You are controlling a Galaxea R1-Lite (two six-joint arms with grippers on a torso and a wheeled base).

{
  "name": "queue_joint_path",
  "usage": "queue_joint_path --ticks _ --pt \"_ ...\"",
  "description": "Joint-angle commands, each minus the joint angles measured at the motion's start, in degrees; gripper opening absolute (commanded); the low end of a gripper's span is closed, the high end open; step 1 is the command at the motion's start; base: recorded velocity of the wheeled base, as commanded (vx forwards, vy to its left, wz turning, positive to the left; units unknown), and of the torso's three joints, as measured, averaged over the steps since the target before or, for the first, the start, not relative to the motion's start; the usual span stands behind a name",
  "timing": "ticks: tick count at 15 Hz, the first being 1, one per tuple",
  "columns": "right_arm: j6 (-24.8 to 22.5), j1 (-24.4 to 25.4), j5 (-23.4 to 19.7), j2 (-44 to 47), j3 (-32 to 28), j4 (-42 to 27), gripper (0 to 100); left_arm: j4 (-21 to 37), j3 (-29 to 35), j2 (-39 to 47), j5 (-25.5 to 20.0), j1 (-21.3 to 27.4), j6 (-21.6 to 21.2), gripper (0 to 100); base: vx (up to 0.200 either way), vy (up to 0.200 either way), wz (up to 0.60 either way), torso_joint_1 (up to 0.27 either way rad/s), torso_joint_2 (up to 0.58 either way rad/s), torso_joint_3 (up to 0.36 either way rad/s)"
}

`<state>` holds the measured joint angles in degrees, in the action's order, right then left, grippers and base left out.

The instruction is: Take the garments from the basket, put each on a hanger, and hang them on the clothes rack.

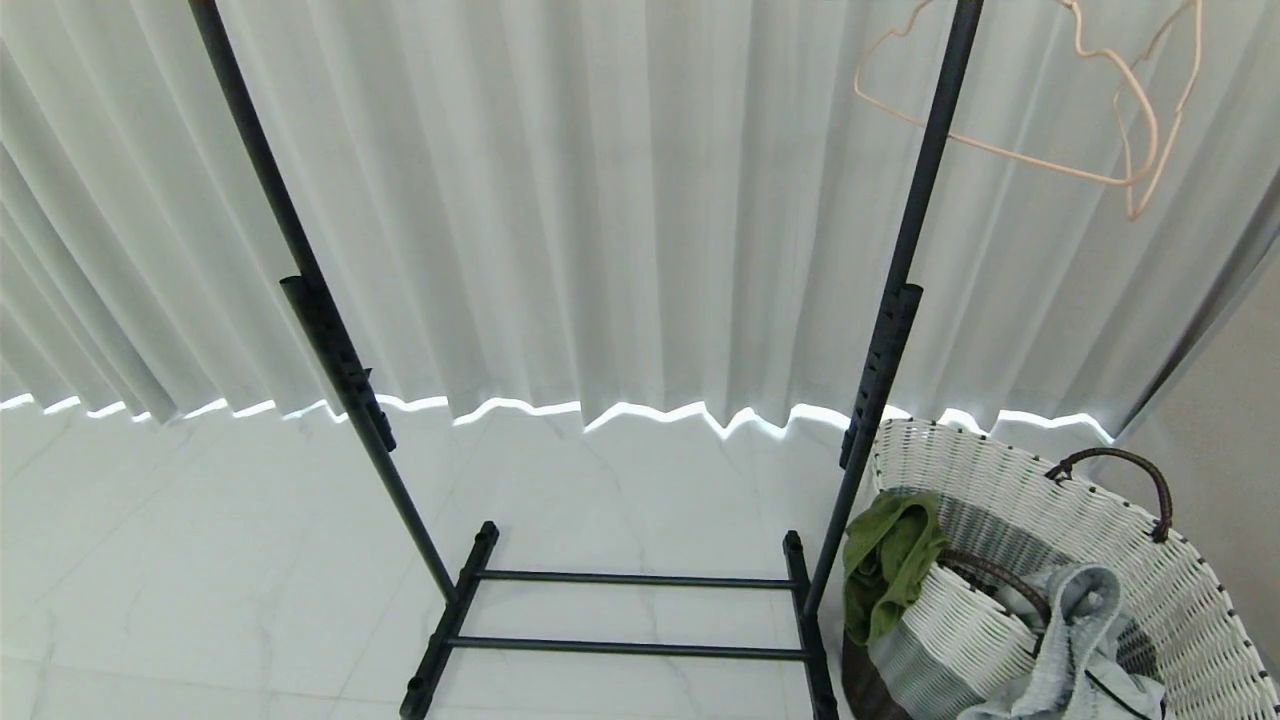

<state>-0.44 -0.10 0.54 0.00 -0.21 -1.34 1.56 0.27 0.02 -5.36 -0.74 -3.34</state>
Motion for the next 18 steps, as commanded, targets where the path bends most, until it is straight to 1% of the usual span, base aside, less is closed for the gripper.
queue_joint_path --ticks 1,2,3,5,6,8,12,13,14,15,16,17,18 --pt "-0.44 0.01 -0.01 0.09 -0.06 0.02 100 0.02 0.00 -0.02 0.00 -0.05 0.00 100 0.200 0.000 0.00 -0.002 0.01 -0.007" --pt "-0.97 0.01 -0.01 0.09 0.03 -0.07 100 0.02 0.00 -0.02 0.00 -0.05 0.09 100 0.200 0.000 0.00 -0.007 0.00 0.002" --pt "-2.55 0.01 -0.10 0.09 -0.06 -0.07 100 0.02 0.00 -0.02 0.00 -0.05 0.09 100 0.200 0.000 0.00 0.007 0.00 0.002" --pt "-2.81 0.01 -0.27 0.09 -0.06 -0.15 100 0.02 0.00 -0.02 0.00 -0.05 0.09 100 0.200 0.000 0.00 0.007 0.00 0.005" --pt "-2.81 0.01 -0.27 0.09 -0.06 -0.15 100 0.02 0.00 -0.02 0.00 -0.05 0.09 100 0.000 0.000 0.00 0.000 0.00 0.000" --pt "-5.19 0.01 -0.18 0.09 -0.06 0.02 100 0.02 0.00 -0.02 0.00 -0.05 0.26 100 0.000 0.000 0.00 0.000 0.00 0.000" --pt "-5.54 -0.08 -0.27 0.00 0.03 0.29 100 0.02 0.00 -0.02 0.00 -0.05 0.53 100 0.000 0.000 0.00 0.000 0.00 0.000" --pt "-5.36 0.01 -0.45 0.00 -0.67 3.10 100 0.02 0.00 -0.02 0.00 -0.05 0.53 100 0.000 0.000 0.00 0.000 0.00 0.000" --pt "-3.87 0.71 -0.80 2.02 -4.45 5.30 100 0.02 0.00 -0.02 0.00 -0.05 0.53 100 0.000 0.000 0.00 0.000 0.00 0.000" --pt "-3.25 2.38 -0.80 5.71 -7.09 4.77 100 0.02 0.00 -0.02 0.00 -0.05 0.53 100 0.000 0.000 0.00 0.000 0.00 0.000" --pt "-5.98 3.96 -1.06 8.53 -9.37 3.71 100 0.02 0.00 -0.02 0.00 -0.05 0.53 100 0.000 0.000 0.00 0.000 0.00 0.000" --pt "-6.68 4.23 -1.06 9.05 -9.64 3.36 100 0.02 0.00 -0.02 0.00 -0.05 0.53 100 0.000 0.000 0.00 0.000 0.00 0.000" --pt "-15.56 5.81 -0.45 18.54 -12.19 0.20 100 0.02 0.00 -0.02 0.00 -0.05 0.53 100 0.000 0.000 0.00 0.000 0.00 0.000"
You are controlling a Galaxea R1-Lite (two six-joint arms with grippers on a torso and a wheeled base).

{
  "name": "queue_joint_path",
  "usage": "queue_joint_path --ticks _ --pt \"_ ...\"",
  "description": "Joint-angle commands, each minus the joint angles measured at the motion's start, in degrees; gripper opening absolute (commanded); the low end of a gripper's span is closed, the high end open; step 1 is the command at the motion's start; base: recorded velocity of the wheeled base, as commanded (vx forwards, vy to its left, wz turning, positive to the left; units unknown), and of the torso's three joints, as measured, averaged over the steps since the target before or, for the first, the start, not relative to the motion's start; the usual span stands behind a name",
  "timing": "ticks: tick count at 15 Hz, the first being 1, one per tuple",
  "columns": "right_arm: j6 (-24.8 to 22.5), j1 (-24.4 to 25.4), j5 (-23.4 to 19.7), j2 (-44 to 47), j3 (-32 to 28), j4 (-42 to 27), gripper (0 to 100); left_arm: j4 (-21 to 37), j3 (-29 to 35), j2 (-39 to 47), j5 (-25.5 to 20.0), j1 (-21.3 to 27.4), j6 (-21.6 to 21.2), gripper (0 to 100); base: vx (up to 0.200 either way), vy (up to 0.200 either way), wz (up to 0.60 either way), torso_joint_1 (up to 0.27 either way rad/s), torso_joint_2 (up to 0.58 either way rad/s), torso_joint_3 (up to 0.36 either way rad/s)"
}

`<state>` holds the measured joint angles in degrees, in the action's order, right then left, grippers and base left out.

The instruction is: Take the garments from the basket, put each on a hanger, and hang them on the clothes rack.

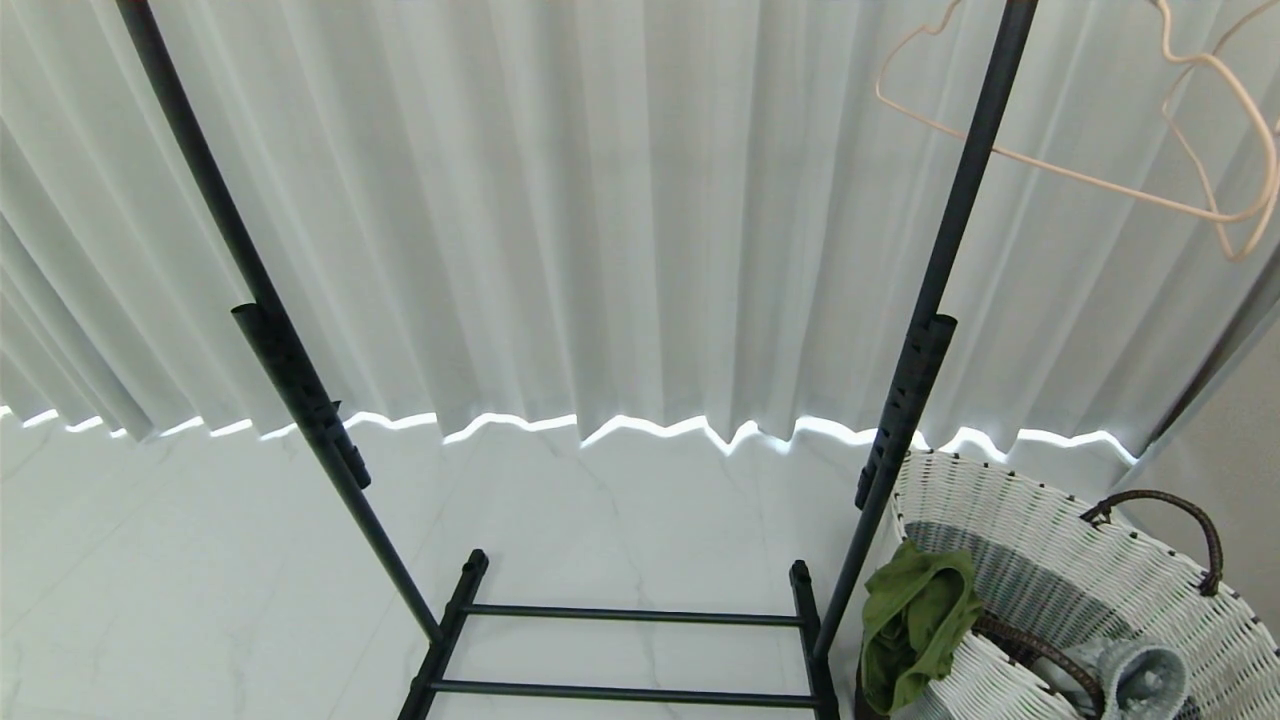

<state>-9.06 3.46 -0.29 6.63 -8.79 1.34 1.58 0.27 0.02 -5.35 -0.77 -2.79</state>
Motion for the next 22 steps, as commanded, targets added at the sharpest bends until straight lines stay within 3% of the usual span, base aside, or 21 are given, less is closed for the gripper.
queue_joint_path --ticks 1,4,8,12,15,19,22 --pt "-11.07 2.16 1.17 18.86 -5.98 -2.48 100 0.00 0.00 -0.02 -0.01 -0.02 -0.02 100 0.000 0.000 0.00 0.000 0.00 0.000" --pt "-25.75 -0.91 7.06 37.40 -13.53 -2.40 100 0.00 0.00 -0.02 -0.01 -0.02 -0.02 100 0.000 0.000 0.00 0.000 0.00 0.000" --pt "-30.14 -3.73 7.15 55.51 -13.71 2.97 100 0.00 0.00 -0.02 -0.01 -0.02 0.07 100 0.000 0.000 0.00 0.000 0.00 0.000" --pt "-30.76 -7.68 6.97 67.99 -13.71 3.93 100 0.00 0.00 -0.02 -0.01 -0.02 -0.02 100 0.000 0.000 0.00 0.000 0.00 0.000" --pt "-30.84 -8.38 7.06 71.94 -13.71 4.72 100 0.00 0.00 -0.02 -0.01 -0.02 -0.02 100 0.000 0.000 0.00 0.000 0.00 0.000" --pt "-30.84 -8.38 6.97 80.38 -13.62 15.09 100 0.00 0.00 -0.02 -0.01 -0.02 -0.02 100 0.000 0.000 0.00 0.000 0.00 0.000" --pt "-30.84 -9.53 6.97 83.46 -13.53 18.70 100 0.00 0.00 -0.02 -0.01 -0.02 -0.02 100 0.000 0.000 0.00 0.000 0.00 0.000"
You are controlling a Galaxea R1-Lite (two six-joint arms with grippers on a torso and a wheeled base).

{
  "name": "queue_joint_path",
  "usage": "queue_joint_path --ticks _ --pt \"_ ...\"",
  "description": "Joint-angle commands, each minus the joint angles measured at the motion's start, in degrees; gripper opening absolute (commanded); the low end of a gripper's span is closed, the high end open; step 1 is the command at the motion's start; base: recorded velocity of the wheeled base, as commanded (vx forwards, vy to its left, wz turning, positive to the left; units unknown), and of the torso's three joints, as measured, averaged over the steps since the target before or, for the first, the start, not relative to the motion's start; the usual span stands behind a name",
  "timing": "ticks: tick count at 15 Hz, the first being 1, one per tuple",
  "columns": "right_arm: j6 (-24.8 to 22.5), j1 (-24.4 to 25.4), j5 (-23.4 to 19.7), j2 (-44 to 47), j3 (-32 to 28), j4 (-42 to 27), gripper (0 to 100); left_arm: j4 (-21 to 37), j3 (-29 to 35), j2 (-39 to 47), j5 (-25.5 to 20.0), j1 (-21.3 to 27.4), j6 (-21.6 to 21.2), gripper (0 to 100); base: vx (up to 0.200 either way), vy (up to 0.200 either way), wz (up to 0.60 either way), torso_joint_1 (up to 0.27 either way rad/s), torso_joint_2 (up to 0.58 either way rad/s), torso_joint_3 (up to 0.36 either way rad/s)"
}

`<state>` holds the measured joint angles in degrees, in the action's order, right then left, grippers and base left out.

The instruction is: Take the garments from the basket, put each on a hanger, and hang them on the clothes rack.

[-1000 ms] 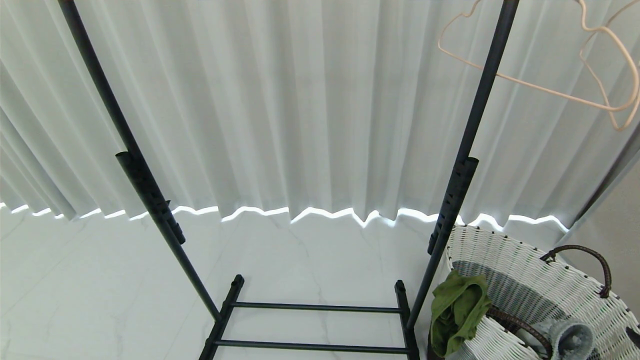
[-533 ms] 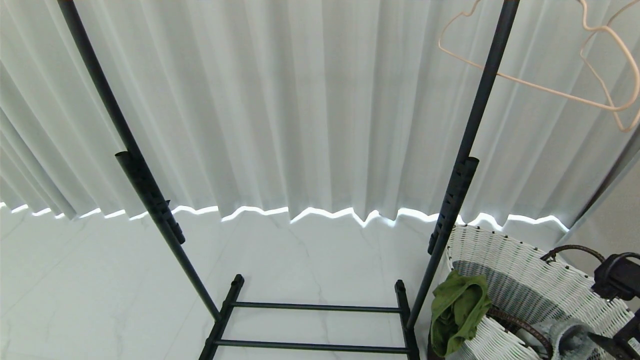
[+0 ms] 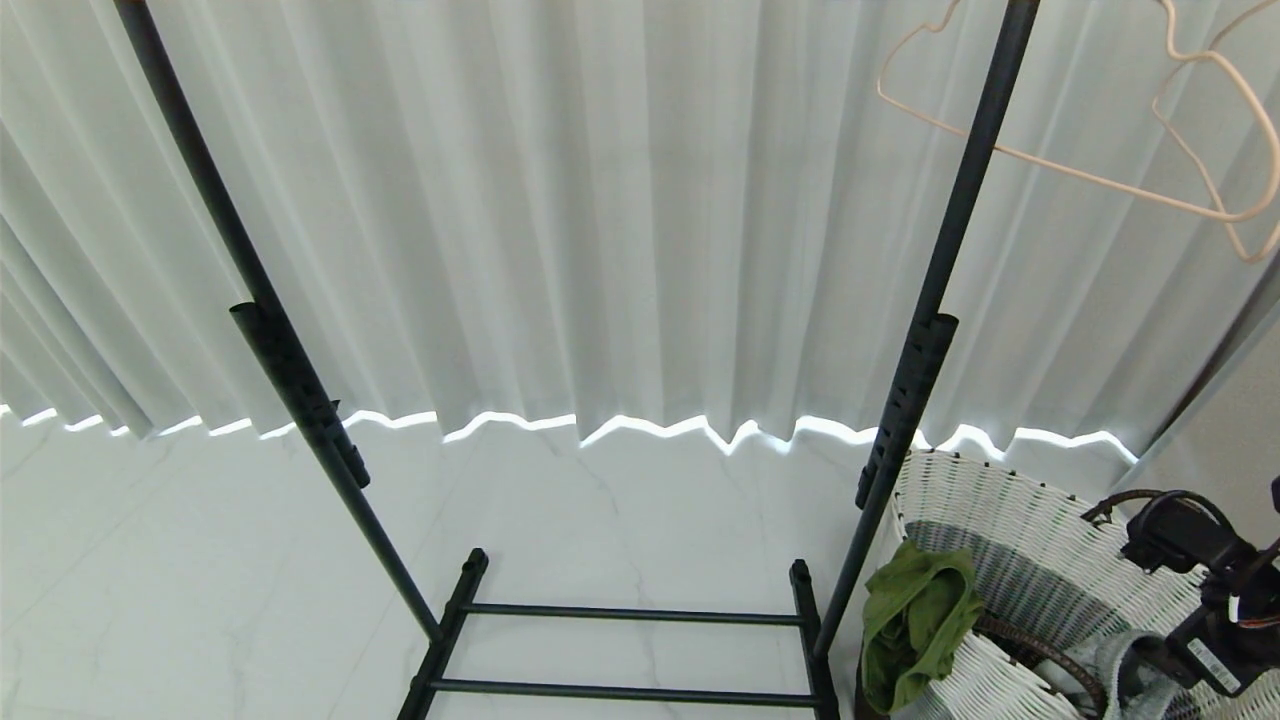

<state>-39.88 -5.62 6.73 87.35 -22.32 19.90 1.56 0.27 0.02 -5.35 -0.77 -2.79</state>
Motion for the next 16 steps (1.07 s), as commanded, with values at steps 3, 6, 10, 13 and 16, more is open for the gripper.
queue_joint_path --ticks 3,6,10,13,16 --pt "0.06 -0.88 -0.31 3.45 -0.35 0.50 100 0.02 0.00 -0.02 -0.01 -0.02 -0.02 100 0.000 0.000 0.00 0.000 0.00 0.000" --pt "0.15 -0.88 -1.37 4.41 -0.27 1.11 0 0.02 0.00 -0.02 -0.01 -0.02 -0.02 100 0.000 0.000 0.00 0.000 0.00 0.000" --pt "0.24 -0.80 -1.98 0.37 0.52 1.64 0 0.02 0.00 -0.02 -0.01 -0.02 -0.02 100 0.000 0.000 0.00 0.000 0.00 0.000" --pt "0.15 -0.80 -1.98 -13.61 2.02 -5.39 0 0.02 0.00 -0.02 -0.01 -0.02 -0.02 100 0.000 0.000 0.00 0.000 0.00 0.000" --pt "1.03 -0.80 -2.07 -31.27 -4.31 -24.90 0 0.02 0.00 -0.02 -0.01 -0.02 -0.02 100 0.000 0.000 0.00 0.000 0.00 0.000"
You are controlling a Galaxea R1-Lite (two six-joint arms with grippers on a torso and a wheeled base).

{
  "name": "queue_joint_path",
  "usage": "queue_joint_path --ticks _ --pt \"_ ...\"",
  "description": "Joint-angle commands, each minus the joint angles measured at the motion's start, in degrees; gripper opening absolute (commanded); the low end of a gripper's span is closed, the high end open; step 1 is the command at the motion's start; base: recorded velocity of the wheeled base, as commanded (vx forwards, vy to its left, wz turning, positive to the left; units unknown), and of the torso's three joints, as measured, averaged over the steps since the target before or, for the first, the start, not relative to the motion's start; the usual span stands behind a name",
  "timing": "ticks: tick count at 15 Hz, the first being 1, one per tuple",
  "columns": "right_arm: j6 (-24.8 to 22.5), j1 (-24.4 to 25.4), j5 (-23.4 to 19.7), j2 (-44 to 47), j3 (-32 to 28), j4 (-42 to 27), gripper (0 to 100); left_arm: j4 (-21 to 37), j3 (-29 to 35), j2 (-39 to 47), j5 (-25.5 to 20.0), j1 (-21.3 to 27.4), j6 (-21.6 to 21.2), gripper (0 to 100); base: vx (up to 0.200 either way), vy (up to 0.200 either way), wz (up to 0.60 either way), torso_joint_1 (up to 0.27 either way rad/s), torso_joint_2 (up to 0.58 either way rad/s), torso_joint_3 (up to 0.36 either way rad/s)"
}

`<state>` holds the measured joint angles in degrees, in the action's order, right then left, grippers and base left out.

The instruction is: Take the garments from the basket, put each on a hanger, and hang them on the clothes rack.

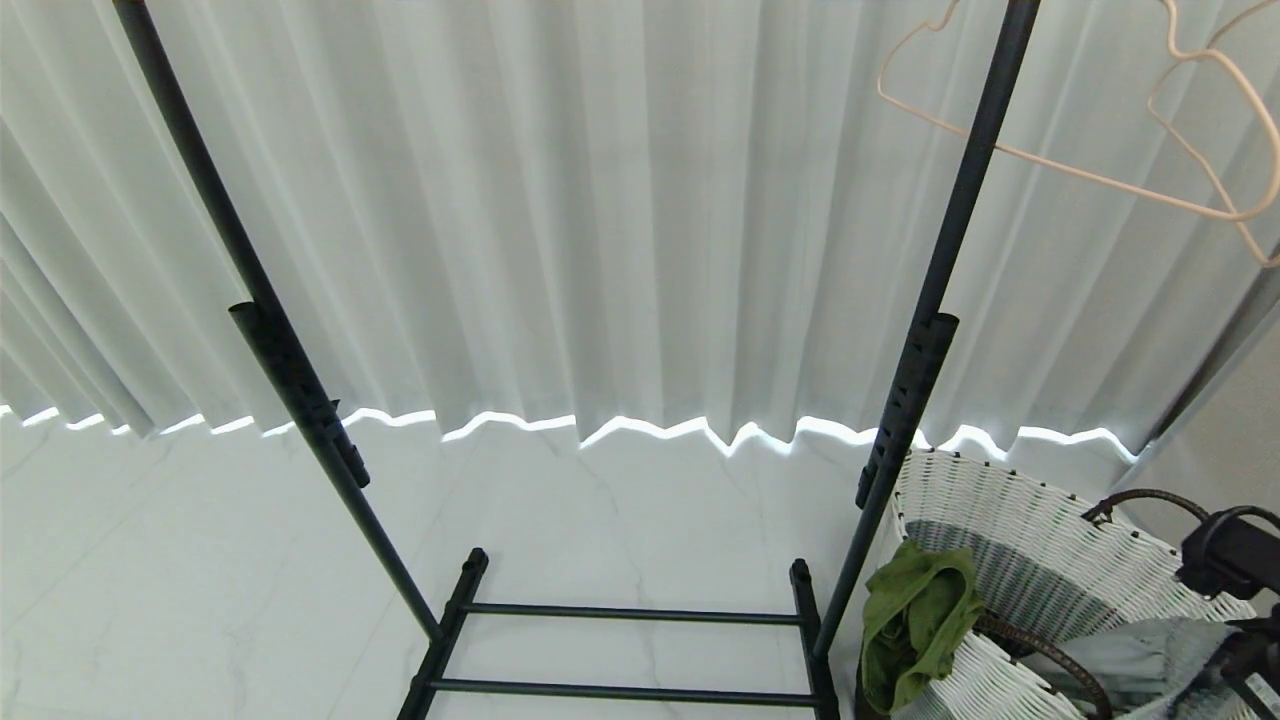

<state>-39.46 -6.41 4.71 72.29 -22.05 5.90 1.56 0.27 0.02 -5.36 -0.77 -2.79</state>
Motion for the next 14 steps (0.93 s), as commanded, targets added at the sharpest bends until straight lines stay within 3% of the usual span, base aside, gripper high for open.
queue_joint_path --ticks 1,3,5,9,14 --pt "1.93 0.00 0.04 -21.40 -7.83 -17.06 0 0.02 0.00 -0.02 0.00 -0.02 -0.02 100 0.000 0.000 0.00 0.000 0.00 0.000" --pt "3.69 0.00 -0.05 -28.87 -14.42 -27.70 0 0.02 0.00 -0.02 0.00 -0.02 -0.02 100 0.000 0.000 0.00 0.000 0.00 0.000" --pt "4.04 0.17 -0.05 -34.15 -19.96 -34.11 0 0.02 0.00 -0.02 0.00 0.15 -0.37 100 0.000 0.000 0.00 0.000 0.00 0.000" --pt "3.95 0.26 -0.14 -38.10 -24.27 -34.55 0 0.02 0.00 -0.02 0.09 0.15 0.33 100 0.000 0.000 0.00 0.000 0.00 0.000" --pt "3.87 0.26 -0.93 -41.88 -24.18 -34.55 0 0.02 0.00 -0.02 0.09 0.15 0.24 100 0.000 0.000 0.00 0.000 0.00 0.000"
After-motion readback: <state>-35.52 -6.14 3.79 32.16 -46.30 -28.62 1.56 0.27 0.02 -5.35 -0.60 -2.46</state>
